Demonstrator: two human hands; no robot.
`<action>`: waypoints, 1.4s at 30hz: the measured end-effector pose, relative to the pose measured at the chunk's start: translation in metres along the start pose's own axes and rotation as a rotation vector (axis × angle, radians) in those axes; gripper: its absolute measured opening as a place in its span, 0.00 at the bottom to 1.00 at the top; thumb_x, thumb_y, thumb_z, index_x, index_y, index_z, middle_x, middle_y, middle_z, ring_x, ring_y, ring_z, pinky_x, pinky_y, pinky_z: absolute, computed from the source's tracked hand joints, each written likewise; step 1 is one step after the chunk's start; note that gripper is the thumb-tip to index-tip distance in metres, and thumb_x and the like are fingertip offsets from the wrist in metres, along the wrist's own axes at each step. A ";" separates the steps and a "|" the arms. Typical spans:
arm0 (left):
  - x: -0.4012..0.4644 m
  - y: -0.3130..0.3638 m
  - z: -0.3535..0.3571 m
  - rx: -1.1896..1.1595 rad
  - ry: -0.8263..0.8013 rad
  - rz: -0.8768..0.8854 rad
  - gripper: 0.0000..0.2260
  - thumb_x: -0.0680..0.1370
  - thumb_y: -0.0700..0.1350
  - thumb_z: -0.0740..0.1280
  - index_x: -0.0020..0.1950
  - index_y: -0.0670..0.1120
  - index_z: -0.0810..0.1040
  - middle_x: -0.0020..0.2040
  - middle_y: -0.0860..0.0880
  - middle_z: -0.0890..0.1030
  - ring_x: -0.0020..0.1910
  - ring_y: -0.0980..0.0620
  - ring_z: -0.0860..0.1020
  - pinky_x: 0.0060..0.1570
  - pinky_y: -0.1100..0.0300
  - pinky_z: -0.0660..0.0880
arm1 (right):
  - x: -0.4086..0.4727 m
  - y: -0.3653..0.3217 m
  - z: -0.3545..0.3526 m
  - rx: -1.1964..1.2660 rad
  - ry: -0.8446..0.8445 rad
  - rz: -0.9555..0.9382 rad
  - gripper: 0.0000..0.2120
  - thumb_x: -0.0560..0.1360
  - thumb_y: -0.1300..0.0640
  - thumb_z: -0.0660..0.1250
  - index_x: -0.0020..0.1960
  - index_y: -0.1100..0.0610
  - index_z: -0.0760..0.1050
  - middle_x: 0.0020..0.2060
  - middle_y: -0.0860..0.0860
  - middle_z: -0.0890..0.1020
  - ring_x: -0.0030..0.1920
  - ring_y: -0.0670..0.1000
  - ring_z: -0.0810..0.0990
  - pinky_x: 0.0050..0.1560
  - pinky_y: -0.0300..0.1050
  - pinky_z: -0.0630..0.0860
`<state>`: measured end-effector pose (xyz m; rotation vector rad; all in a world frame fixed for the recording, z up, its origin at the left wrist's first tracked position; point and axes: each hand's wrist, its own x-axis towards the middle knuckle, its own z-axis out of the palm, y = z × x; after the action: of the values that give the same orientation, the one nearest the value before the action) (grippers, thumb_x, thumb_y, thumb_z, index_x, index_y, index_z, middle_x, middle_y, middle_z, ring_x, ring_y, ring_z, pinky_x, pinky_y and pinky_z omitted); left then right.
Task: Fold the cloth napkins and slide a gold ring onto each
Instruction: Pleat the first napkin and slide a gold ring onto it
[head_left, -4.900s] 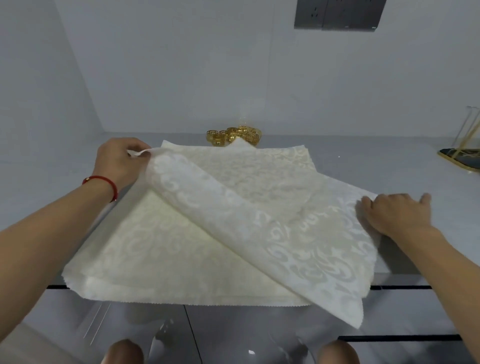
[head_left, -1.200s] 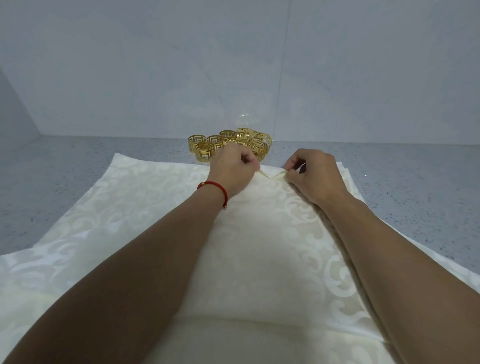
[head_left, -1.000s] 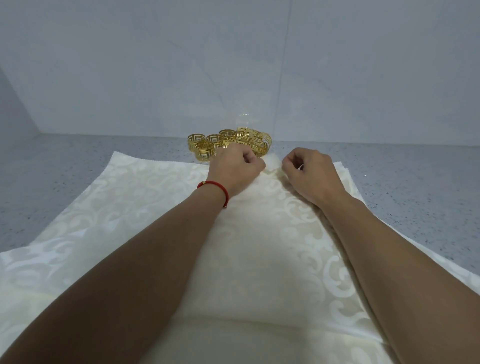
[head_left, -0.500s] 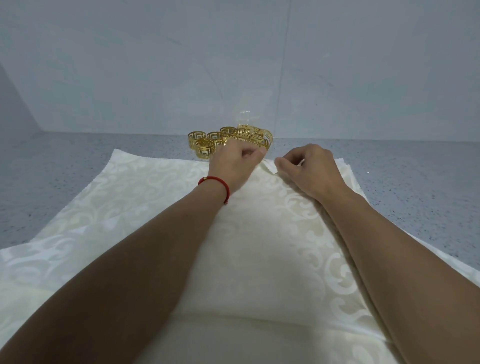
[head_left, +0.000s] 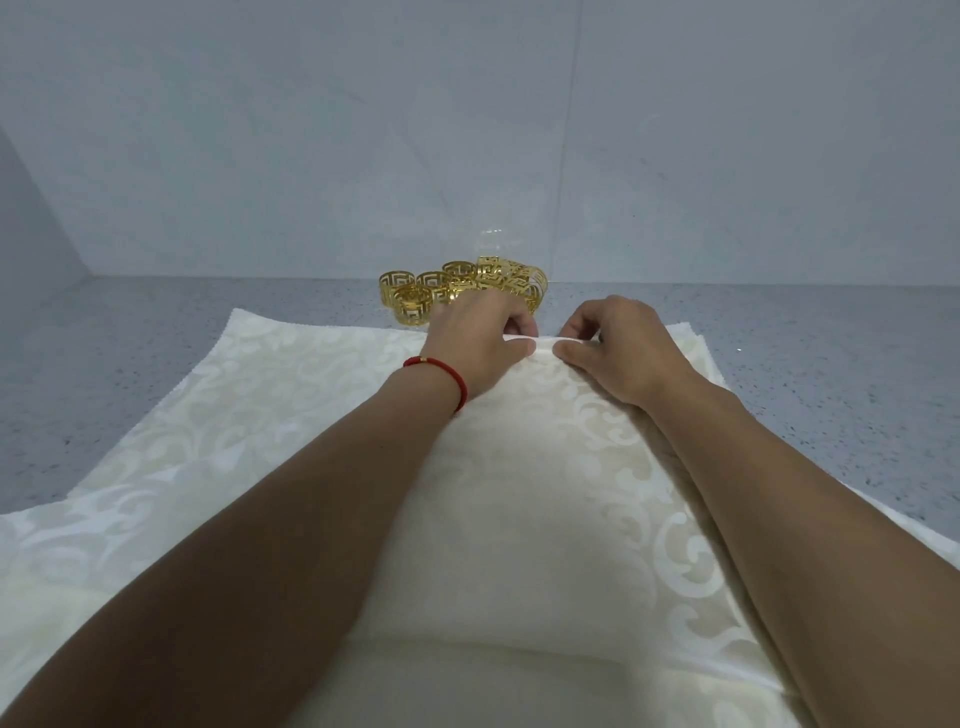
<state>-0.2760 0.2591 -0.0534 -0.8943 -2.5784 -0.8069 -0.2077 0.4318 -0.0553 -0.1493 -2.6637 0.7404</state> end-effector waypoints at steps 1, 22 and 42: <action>0.001 0.002 -0.003 0.074 0.004 0.035 0.02 0.73 0.47 0.73 0.42 0.54 0.82 0.40 0.58 0.81 0.47 0.56 0.77 0.58 0.48 0.70 | 0.000 -0.002 -0.001 -0.039 -0.002 -0.029 0.02 0.73 0.54 0.72 0.42 0.49 0.80 0.39 0.44 0.82 0.48 0.52 0.80 0.56 0.55 0.77; -0.011 0.016 -0.016 0.195 -0.128 0.078 0.11 0.75 0.44 0.71 0.32 0.48 0.76 0.32 0.55 0.70 0.40 0.50 0.71 0.39 0.57 0.66 | -0.028 -0.010 -0.001 0.044 0.030 0.095 0.07 0.75 0.56 0.73 0.39 0.48 0.82 0.42 0.50 0.85 0.49 0.54 0.82 0.57 0.55 0.78; -0.044 0.003 -0.016 0.132 -0.063 0.108 0.09 0.80 0.41 0.65 0.43 0.41 0.83 0.45 0.45 0.76 0.47 0.45 0.74 0.50 0.49 0.72 | -0.047 -0.010 -0.008 -0.180 0.033 -0.008 0.04 0.79 0.53 0.70 0.49 0.51 0.83 0.49 0.49 0.79 0.57 0.54 0.76 0.59 0.53 0.70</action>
<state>-0.2390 0.2303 -0.0589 -1.0225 -2.5764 -0.5802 -0.1617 0.4182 -0.0593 -0.1957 -2.6952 0.4910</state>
